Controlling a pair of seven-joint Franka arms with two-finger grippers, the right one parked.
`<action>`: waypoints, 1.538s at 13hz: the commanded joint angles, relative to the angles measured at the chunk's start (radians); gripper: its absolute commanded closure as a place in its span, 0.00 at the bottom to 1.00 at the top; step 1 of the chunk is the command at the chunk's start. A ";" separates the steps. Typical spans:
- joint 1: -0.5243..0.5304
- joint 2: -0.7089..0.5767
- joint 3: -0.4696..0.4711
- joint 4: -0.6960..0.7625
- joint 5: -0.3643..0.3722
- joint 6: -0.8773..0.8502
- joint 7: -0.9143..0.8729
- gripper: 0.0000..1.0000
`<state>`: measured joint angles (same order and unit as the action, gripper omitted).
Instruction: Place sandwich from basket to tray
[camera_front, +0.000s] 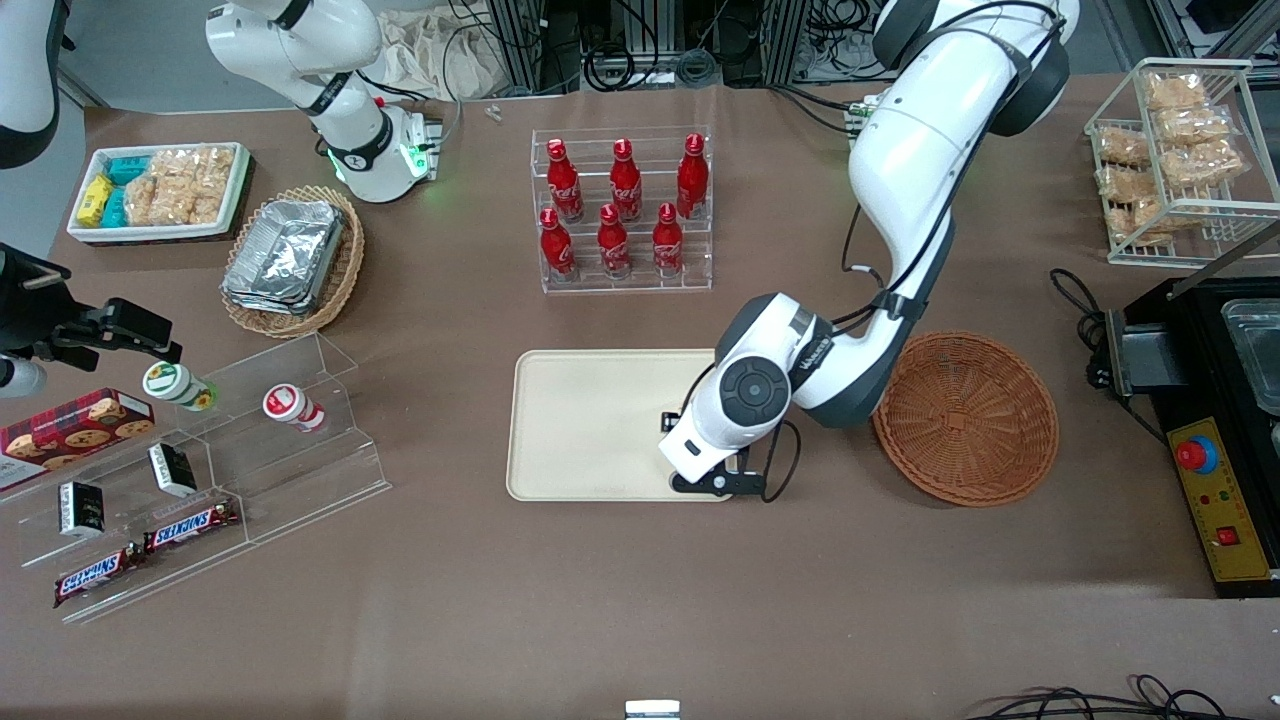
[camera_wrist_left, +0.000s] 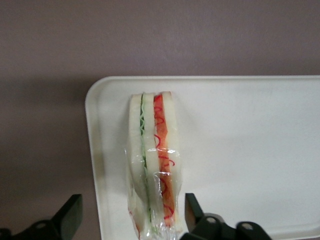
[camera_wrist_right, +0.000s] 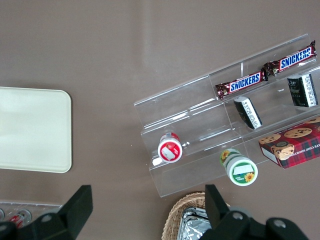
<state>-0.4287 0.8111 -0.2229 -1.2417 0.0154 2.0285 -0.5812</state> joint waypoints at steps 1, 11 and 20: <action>0.004 -0.101 0.043 -0.024 0.011 -0.013 -0.015 0.00; 0.013 -0.579 0.327 -0.352 0.020 -0.157 0.004 0.00; 0.220 -0.744 0.327 -0.348 0.003 -0.332 0.388 0.00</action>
<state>-0.2461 0.0933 0.1130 -1.5588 0.0239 1.7026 -0.2543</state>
